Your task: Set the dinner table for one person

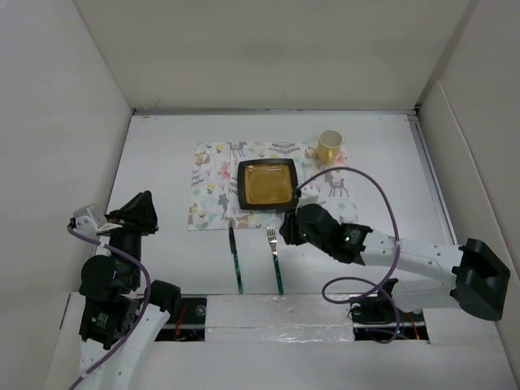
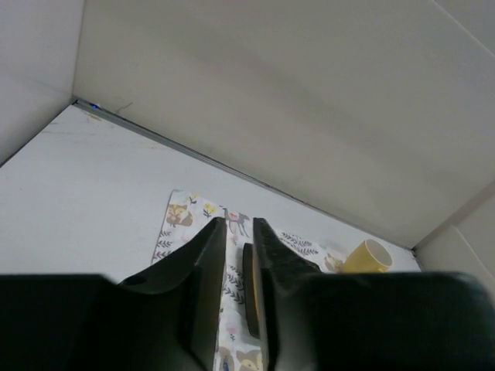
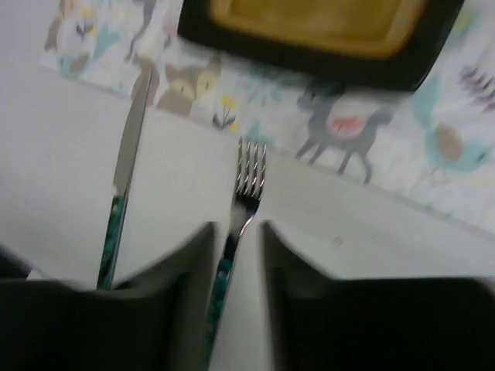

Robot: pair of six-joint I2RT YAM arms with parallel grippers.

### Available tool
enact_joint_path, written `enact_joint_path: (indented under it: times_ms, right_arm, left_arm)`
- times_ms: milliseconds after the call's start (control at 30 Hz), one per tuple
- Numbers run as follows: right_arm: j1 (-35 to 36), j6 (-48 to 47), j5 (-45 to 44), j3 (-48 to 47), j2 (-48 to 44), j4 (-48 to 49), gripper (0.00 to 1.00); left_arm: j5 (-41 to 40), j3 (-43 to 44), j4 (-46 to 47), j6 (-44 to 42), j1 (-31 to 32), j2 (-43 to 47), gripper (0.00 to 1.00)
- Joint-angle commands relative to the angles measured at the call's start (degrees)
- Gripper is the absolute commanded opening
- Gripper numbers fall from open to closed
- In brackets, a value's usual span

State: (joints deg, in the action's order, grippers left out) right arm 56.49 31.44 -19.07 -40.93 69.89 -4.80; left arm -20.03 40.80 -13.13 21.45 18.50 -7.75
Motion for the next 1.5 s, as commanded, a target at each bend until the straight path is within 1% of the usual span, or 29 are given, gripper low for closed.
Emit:
enact_joint_path:
  times_ms: [0, 33, 67, 100, 133, 233, 267, 367, 467, 533, 567, 600, 667, 700, 767, 867, 900, 933, 1033, 1067, 1100, 1133, 1167, 1200, 1267, 1300, 1400, 1433, 1467]
  right_arm:
    - [4.85, 7.66, -2.64, 0.76, 0.51, -10.39, 0.49]
    - [6.95, 8.19, -2.73, 0.33, 2.08, -10.67, 0.55]
    - [8.01, 8.81, -3.34, -0.2, 2.96, -11.45, 0.57]
    - [8.98, 9.51, -3.69, -0.81, 4.19, -12.51, 0.6]
    - [10.9, 9.95, -2.39, -2.56, 8.12, -12.52, 0.6]
    - [12.32, 10.83, -2.9, -3.72, 11.22, -12.6, 0.6]
    - [12.33, 11.27, -2.99, -4.77, 14.45, -12.95, 0.59]
    - [12.94, 12.5, -1.41, -6.53, 18.43, -13.23, 0.53]
    - [14.17, 13.73, -2.02, -7.41, 20.99, -12.78, 0.51]
    - [14.97, 15.57, -2.9, -7.33, 21.87, -13.31, 0.43]
    - [14.97, 16.28, -3.25, -7.32, 22.22, -13.66, 0.35]
    - [14.97, 16.46, -3.43, -7.41, 22.48, -14.18, 0.17]
    - [14.97, 18.03, -5.27, -8.29, 22.31, -16.89, 0.04]
    - [15.92, 18.74, -6.15, -9.07, 21.53, -20.22, 0.0]
    - [17.16, 18.31, -7.91, -12.32, 17.93, -22.09, 0.0]
    - [17.87, 14.18, -8.87, -17.51, 14.93, -21.22, 0.0]
    - [17.87, 12.61, -9.23, -19.09, 15.19, -19.04, 0.0]
    - [17.08, 9.81, -8.88, -21.02, 15.89, -17.54, 0.0]
    - [13.13, 3.92, -5.81, -30.94, 22.9, -10.86, 0.0]
    - [10.86, 2.93, -6.15, -37.23, 28.15, -9.54, 0.0]
    - [9.53, 1.71, -5.98, -41.12, 31.07, -9.18, 0.0]
    - [7.08, 1.61, -5.37, -48.99, 36.84, -9.61, 0.0]
    - [7.06, 1.52, -4.84, -49.07, 36.9, -9.62, 0.0]
    - [4.71, 1.52, -3.88, -56.38, 42.38, -10.31, 0.0]
    - [2.93, 2.48, -2.9, -63.1, 47.42, -10.93, 0.0]
    - [2.14, 2.92, -2.82, -69.49, 52.32, -12.85, 0.0]
    - [-0.67, 5.82, -1.68, -77.87, 58.94, -16.72, 0.0]
    - [-1.46, 6.96, -2.37, -82.25, 62.53, -17.69, 0.0]
    - [-1.47, 7.4, -2.72, -84.04, 64.3, -18.66, 0.0]
  left_arm:
    - [-0.36, 0.34, 1.52, 0.78, -0.31, 0.45, 0.21]
    - [-0.1, 0.25, 1.78, 0.61, -0.31, 0.63, 0.26]
    - [0.25, 0.07, 2.14, 0.43, -0.31, 0.46, 0.32]
    - [0.43, 0.16, 2.4, 0.26, -0.31, 0.28, 0.34]
    - [0.78, 0.42, 1.88, 0.34, -0.31, -0.68, 0.36]
    - [1.22, 0.43, 1.61, 0.34, -0.31, -0.51, 0.37]
    - [1.14, 0.34, 1.87, 0.26, -0.31, -0.25, 0.38]
    - [0.96, 0.51, 1.53, 0.25, -0.31, -0.43, 0.39]
    - [1.57, 0.25, 2.14, 0.34, -0.31, 0.45, 0.39]
    - [1.66, 0.42, 1.96, 0.26, -0.31, 0.1, 0.39]
    - [1.92, 0.42, 1.53, 0.26, -0.31, 0.01, 0.39]
    - [2.1, 0.51, 1.52, 0.26, -0.31, 0.19, 0.39]
    - [2.19, 0.34, 1.96, 0.34, -0.31, 0.98, 0.4]
    - [1.93, 0.34, 2.05, 0.26, -0.31, 0.89, 0.4]
    - [2.1, 0.51, 1.53, 0.52, -0.31, 0.72, 0.4]
    - [2.28, 0.42, 2.22, 0.78, -0.31, 1.5, 0.41]
    - [1.84, 0.25, 2.14, 0.87, -0.31, 1.51, 0.41]
    - [1.4, 0.25, 2.05, 0.87, -0.31, 1.33, 0.43]
    - [0.08, 0.51, 0.82, 1.92, -0.31, 0.11, 0.47]
    - [-0.53, 0.51, 0.65, 2.27, -0.31, -0.94, 0.47]
    - [-0.97, 0.77, 0.47, 2.54, -0.31, -1.65, 0.48]
    - [-1.5, 1.12, -0.31, 3.32, -0.31, -3.05, 0.49]
    - [-1.59, 1.13, -0.76, 3.33, -0.31, -3.85, 0.49]
    - [-1.94, 1.39, -1.11, 4.72, -0.31, -4.55, 0.49]
    - [-2.99, 1.48, -1.81, 7.01, -0.31, -6.57, 0.51]
    - [-3.17, 1.48, -1.73, 7.89, -0.31, -7.19, 0.51]
    - [-3.52, 2.27, -3.13, 8.61, -0.31, -9.47, 0.52]
    - [-3.17, 2.27, -3.31, 8.69, -0.31, -10.35, 0.53]
    - [-2.65, 2.44, -3.31, 8.61, -0.31, -10.53, 0.53]
